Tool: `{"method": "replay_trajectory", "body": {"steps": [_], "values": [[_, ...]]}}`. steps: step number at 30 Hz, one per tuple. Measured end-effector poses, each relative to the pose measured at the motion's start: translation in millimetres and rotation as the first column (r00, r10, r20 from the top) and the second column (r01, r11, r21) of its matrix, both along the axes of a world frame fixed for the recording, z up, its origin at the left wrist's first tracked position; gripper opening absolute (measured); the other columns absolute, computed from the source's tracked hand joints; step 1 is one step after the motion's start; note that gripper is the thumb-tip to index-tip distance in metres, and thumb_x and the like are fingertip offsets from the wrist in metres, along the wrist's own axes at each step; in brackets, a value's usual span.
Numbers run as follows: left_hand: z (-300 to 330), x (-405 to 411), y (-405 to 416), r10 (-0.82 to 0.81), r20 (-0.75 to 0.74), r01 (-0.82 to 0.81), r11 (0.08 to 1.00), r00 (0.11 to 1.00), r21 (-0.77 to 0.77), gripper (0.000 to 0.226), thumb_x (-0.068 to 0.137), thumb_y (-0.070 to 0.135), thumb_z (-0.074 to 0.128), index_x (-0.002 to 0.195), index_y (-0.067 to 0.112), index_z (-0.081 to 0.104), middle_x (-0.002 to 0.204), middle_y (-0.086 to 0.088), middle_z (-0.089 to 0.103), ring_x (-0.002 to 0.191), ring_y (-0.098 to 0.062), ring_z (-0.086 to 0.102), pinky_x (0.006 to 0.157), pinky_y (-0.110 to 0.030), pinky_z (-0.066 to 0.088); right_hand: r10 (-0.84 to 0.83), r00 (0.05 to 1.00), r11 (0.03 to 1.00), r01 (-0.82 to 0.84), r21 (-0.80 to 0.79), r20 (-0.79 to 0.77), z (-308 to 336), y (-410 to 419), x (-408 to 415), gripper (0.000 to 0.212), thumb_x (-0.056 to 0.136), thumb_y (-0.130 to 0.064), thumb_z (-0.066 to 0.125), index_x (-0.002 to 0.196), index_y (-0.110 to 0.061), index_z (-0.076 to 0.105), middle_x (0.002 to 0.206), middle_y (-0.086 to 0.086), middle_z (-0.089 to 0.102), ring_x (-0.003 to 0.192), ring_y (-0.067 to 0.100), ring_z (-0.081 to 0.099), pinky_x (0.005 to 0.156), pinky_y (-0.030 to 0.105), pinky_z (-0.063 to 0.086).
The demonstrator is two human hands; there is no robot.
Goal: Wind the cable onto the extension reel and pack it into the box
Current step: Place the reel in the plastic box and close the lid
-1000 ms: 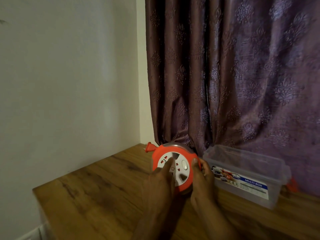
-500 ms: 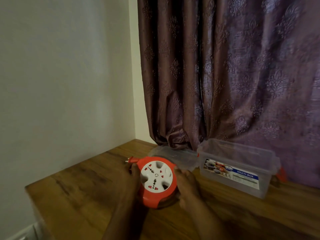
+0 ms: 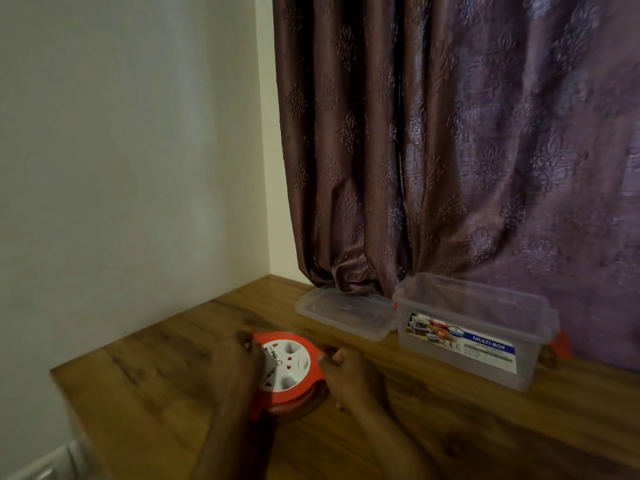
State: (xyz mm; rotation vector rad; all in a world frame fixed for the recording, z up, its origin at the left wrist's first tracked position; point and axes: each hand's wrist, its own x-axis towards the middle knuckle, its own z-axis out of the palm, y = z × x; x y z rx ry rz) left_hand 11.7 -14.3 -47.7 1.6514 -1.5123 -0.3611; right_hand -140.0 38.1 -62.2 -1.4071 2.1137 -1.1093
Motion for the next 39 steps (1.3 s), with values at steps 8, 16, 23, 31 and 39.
{"method": "replay_trajectory", "body": {"steps": [8,16,23,31,39], "values": [[3,-19,3,-0.085,-0.117,0.055,0.968,0.989,-0.244,0.025,0.089,0.009,0.056,0.113,0.006,0.06,0.107,-0.018,0.066,0.096,-0.034,0.062,0.087,-0.042,0.049,-0.001,0.999,1.0,0.0,-0.017,-0.033,16,7,-11,0.024,0.091,-0.044,0.053,0.084,-0.025,0.066,0.085,-0.004,0.07,0.075,0.014,0.063,0.07,0.027,0.049],[20,-107,20,-0.399,0.341,0.521,0.72,0.851,-0.459,0.034,0.089,0.023,0.052,0.122,0.024,0.057,0.119,0.002,0.064,0.106,-0.015,0.056,0.088,-0.029,0.047,-0.356,0.776,0.919,0.19,-0.346,-0.521,58,37,-91,0.024,0.092,-0.025,0.049,0.114,-0.022,0.058,0.117,0.002,0.059,0.105,0.022,0.053,0.087,0.039,0.047],[45,-185,18,-0.523,0.674,0.779,0.615,0.521,-0.125,0.059,0.086,0.013,0.054,0.14,0.025,0.033,0.144,-0.003,0.039,0.114,-0.031,0.054,0.085,-0.047,0.051,-0.281,0.593,0.924,0.379,-0.046,-0.754,60,63,-143,0.045,0.085,-0.027,0.053,0.13,-0.027,0.045,0.127,0.002,0.053,0.118,0.029,0.045,0.097,0.054,0.03],[42,-180,23,-0.54,0.628,0.774,0.611,0.561,-0.166,0.034,0.081,0.009,0.054,0.115,0.015,0.054,0.114,-0.013,0.058,0.1,-0.034,0.057,0.077,-0.04,0.046,-0.187,0.553,0.963,0.268,-0.04,-0.812,71,82,-125,0.027,0.09,-0.019,0.049,0.116,-0.023,0.054,0.114,0.001,0.065,0.104,0.026,0.061,0.088,0.04,0.038],[26,-118,43,-0.538,0.578,0.775,0.551,0.614,-0.31,0.031,0.079,0.008,0.056,0.107,0.022,0.059,0.105,-0.004,0.063,0.09,-0.023,0.059,0.073,-0.036,0.051,0.01,0.603,0.995,0.074,0.068,-0.798,84,115,-76,0.031,0.089,-0.019,0.055,0.119,-0.02,0.051,0.121,0.006,0.058,0.11,0.028,0.057,0.071,0.032,0.035]]}}
